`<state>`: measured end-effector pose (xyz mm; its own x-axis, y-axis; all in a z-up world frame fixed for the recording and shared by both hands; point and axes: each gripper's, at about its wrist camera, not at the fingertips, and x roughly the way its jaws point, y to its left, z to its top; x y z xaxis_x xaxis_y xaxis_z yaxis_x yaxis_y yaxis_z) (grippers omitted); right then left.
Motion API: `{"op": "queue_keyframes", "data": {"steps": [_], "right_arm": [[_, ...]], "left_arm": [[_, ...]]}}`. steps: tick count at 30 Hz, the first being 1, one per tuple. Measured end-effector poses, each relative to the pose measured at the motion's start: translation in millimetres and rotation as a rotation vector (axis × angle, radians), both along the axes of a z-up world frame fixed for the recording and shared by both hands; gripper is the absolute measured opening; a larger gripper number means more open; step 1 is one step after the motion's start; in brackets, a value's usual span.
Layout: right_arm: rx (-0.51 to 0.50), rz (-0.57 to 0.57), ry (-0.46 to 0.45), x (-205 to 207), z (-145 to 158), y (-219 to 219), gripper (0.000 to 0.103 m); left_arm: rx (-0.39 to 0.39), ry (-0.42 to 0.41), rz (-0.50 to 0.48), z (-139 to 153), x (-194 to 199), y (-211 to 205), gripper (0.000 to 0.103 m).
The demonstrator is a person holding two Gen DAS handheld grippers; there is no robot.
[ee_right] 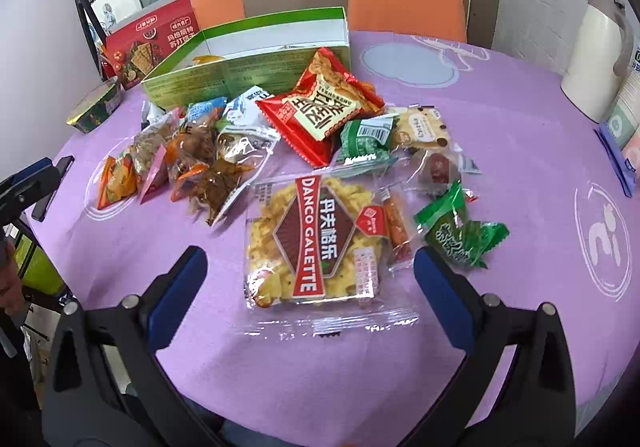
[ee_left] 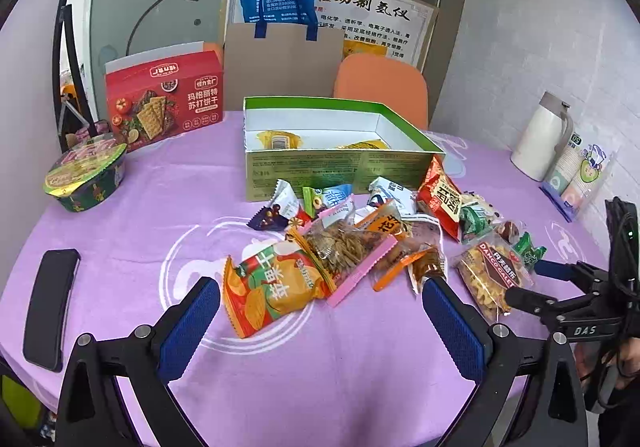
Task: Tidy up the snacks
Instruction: 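Move the right gripper to the DANCO GALETTE biscuit bag and grasp it, then carry the DANCO GALETTE bag into the box and open the right gripper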
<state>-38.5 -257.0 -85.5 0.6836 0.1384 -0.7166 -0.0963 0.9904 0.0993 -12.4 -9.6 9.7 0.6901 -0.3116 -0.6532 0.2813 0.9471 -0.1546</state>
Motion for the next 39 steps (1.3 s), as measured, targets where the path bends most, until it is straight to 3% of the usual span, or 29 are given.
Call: {"op": "queue_keyframes", "data": {"steps": [4, 7, 9, 11, 16, 19, 22, 25, 33, 39], "right_arm": [[-0.086, -0.012, 0.015, 9, -15, 11, 0.103], [-0.083, 0.011, 0.030, 11, -22, 10, 0.103], [-0.073, 0.021, 0.023, 5, -24, 5, 0.090], [-0.046, 0.026, 0.022, -1, -24, -1, 0.089], [-0.035, 0.038, -0.013, -15, -24, -7, 0.090], [-0.021, -0.003, -0.018, -23, -26, -19, 0.097], [0.060, -0.059, 0.010, -29, -33, -41, 0.099], [0.075, -0.076, -0.007, -37, -32, -54, 0.099], [0.093, -0.065, -0.073, -62, -34, -76, 0.099], [0.030, -0.046, -0.137, -77, -25, -66, 0.099]], "left_arm": [[-0.012, 0.013, -0.035, -2, -3, -13, 0.103], [-0.019, 0.029, -0.082, -5, -3, -29, 0.103], [-0.021, 0.044, -0.118, -7, 0, -41, 0.103], [-0.023, 0.058, -0.150, -9, 2, -53, 0.102], [-0.053, 0.096, -0.253, -12, 5, -88, 0.093], [-0.071, 0.138, -0.339, -16, 9, -116, 0.086], [-0.098, 0.187, -0.402, -23, 17, -141, 0.086], [-0.115, 0.226, -0.451, -30, 23, -160, 0.086], [-0.145, 0.211, -0.399, -18, 35, -159, 0.086], [-0.028, 0.231, -0.543, -29, 32, -206, 0.086]]}}
